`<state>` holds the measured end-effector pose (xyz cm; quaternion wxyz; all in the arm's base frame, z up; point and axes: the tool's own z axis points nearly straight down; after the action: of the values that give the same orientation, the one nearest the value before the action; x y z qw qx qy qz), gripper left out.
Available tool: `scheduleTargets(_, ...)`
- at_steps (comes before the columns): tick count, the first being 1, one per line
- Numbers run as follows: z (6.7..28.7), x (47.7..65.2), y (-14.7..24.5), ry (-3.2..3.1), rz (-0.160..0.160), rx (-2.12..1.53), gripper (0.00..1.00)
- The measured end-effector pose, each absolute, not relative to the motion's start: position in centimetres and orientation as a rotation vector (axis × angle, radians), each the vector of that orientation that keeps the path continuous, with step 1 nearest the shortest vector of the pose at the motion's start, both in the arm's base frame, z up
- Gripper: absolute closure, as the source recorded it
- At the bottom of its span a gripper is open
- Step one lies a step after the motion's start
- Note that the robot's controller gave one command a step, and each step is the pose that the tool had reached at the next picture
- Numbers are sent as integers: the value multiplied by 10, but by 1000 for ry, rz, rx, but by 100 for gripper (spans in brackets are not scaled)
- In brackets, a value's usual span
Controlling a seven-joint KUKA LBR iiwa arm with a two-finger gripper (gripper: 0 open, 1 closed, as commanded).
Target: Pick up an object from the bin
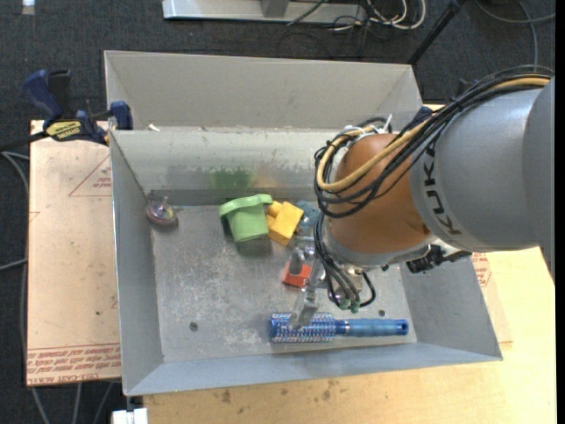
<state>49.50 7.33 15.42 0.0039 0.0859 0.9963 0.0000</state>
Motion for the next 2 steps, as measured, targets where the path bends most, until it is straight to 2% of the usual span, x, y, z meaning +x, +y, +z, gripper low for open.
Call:
scheduleTargets(1,74,481,66,3129,0,297,0)
scheduleTargets(2,76,481,67,3129,1,294,100)
